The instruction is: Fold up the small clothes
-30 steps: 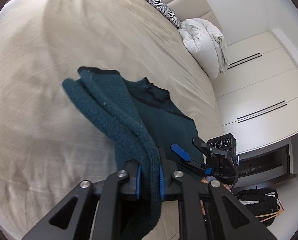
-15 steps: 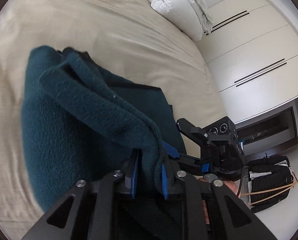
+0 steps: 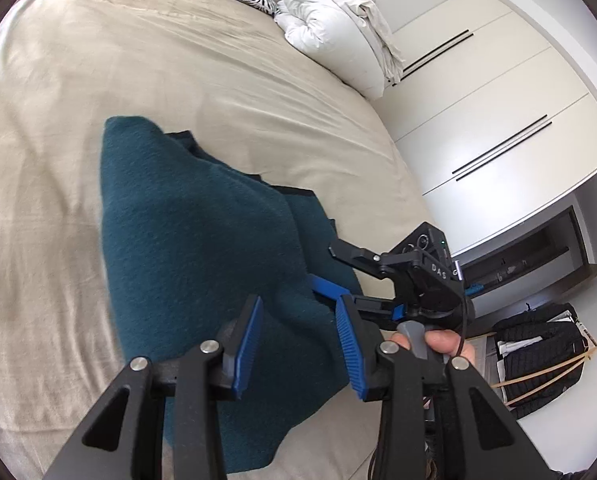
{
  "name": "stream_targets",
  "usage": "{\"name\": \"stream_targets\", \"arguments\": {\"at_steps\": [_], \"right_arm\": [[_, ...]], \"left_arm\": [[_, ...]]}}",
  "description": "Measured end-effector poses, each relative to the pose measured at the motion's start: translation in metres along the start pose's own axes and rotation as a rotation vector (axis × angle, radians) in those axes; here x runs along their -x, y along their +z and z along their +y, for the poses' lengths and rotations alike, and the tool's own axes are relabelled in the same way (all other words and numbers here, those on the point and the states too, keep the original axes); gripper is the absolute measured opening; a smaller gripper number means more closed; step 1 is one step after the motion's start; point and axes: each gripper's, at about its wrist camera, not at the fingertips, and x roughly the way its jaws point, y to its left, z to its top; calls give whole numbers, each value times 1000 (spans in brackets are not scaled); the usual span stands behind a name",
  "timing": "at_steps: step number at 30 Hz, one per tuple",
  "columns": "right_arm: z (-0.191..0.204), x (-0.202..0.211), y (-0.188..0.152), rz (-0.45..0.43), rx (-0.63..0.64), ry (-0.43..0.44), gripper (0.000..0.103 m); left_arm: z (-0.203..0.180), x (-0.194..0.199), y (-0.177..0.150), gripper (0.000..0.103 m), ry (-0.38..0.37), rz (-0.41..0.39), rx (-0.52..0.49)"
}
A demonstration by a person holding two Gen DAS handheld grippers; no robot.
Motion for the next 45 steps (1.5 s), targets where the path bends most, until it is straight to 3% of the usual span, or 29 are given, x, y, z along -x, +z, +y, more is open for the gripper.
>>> {"name": "stream_targets", "arguments": {"at_steps": [6,12,15,18,19,20,28,38,45], "right_arm": [[12,-22,-13,91,23,-141,63],[23,-35,-9,138,12,-129,63],[34,-41,-10,150,50,-127,57],[32,-52,-8,161,62,-164,38],[31,-55,-7,156,72,-187,25],[32,-56,-7,151,84,-204,18],[68,-43,-3,102,250,-329,14],[60,16,22,64,224,-355,13],[47,12,30,111,211,-374,13]], "left_arm": [[18,-6,-13,40,35,5,17],[19,-23,-28,40,83,51,-48],[23,-27,-34,40,75,47,-56],[24,-26,-41,40,69,31,-67],[24,-25,-42,40,68,31,-69],[25,-20,-48,40,69,32,-73],[4,-31,-42,40,67,46,-93],[-32,-58,-44,44,41,92,-153],[-29,-63,-44,46,51,110,-160]]}}
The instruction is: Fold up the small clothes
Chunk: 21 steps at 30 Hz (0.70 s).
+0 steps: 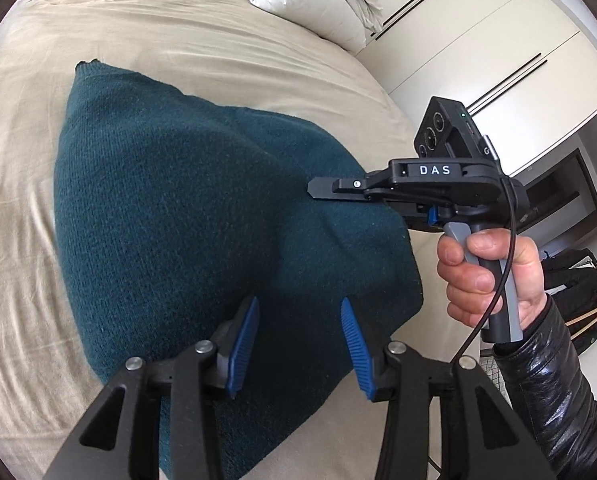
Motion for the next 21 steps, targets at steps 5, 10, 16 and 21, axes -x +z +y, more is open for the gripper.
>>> {"name": "stream_targets", "arguments": {"at_steps": [5,10,16,21], "right_arm": [[-20,-10,-10,-29,-53,42,16],[-29,16,-39,-59,-94,110,28],[-26,22,-77,-62,-37,82,33],[-35,25,-87,-81,-65,36,7]], "left_arm": [[7,-3,-11,47,15,25,-4],[12,2,-16,47,8,22,6],[11,7,-28,47,31,32,-9],[5,7,-29,47,41,55,-21]]}}
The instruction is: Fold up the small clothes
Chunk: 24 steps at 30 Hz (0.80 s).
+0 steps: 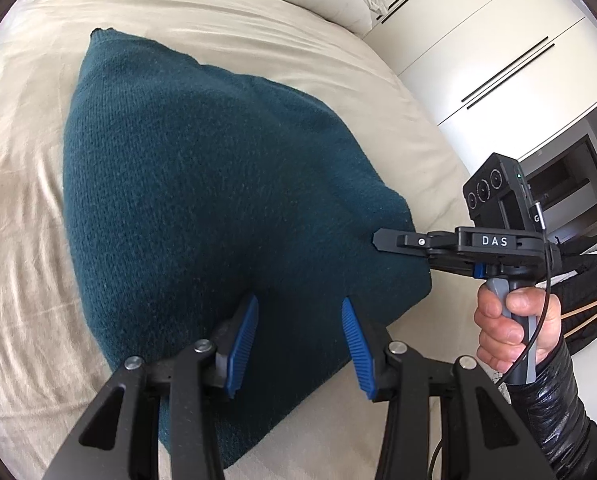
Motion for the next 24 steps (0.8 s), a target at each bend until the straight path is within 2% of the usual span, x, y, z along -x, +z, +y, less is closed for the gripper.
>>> {"name": "stream_targets", "arguments": {"at_steps": [6,8,11,12,17,21,24], "right_arm": [[-18,-2,-6,-14,-41,30,7],[-25,5,-1,-26,-72,57,7],[-32,-8,9,-5,-72,28,7],[-38,-14,13,4,-94,42,6],[-30,-12,13,-6,-70,62,7],[-22,12,7,-35,-49,62,11],[-9,34,19,-94,-30,52,12]], "left_arm": [[-4,-5,-2,47,10,17,-20],[-7,-7,-3,49,18,17,-34],[-9,-16,1,52,15,21,-17],[-10,-17,0,52,15,19,-19],[-11,-8,-2,53,-3,9,-33],[-6,23,7,53,9,-65,-41],[3,39,30,58,27,-119,-32]]}}
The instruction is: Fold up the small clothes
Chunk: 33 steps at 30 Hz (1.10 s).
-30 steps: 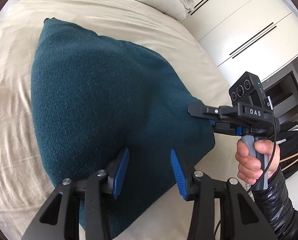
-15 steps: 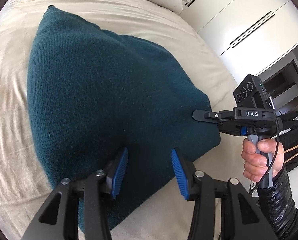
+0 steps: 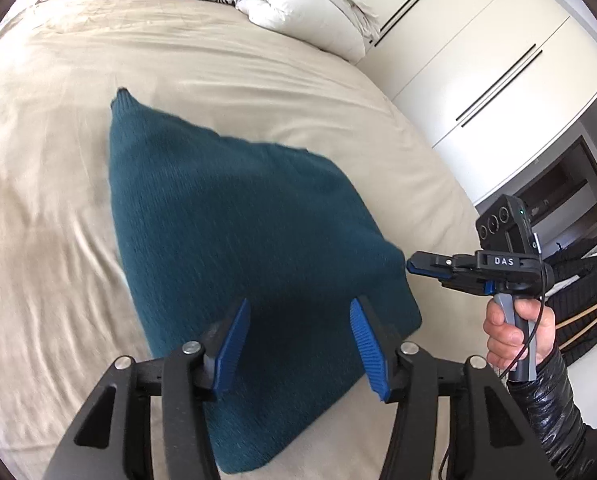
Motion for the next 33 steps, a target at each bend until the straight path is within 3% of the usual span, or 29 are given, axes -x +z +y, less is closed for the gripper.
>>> {"name": "stream_targets", "arguments": {"at_steps": [3,6,9,13,15,21,25,29,30,33], "right_arm": [[21,-5,28,-22,1,56,12],[49,-38,58,6,59,107,12],[58,-71,83,12,54,96,12],[32,-109,109,25,-16,-5,12],[21,-116,113,1,-41,37,11],[16,-110,115,-23,-24,47,10],[19,-71,105,-46,-11,29,12],[39,-48,75,-7,77,158,13],[45,-45,65,10,98,186,16],[45,-50,36,77,133,206,38]], "left_arm": [[8,-8,29,58,44,-19,-25],[25,-21,58,58,82,-30,5],[43,-37,67,58,137,-23,36],[56,-57,60,60,177,-11,44],[60,-60,58,63,175,-25,47],[63,-68,61,70,176,-23,37],[63,-49,55,70,161,-41,55],[54,-13,33,70,127,-97,69],[49,-5,24,70,104,-106,61],[34,6,-8,70,65,-104,18]]}}
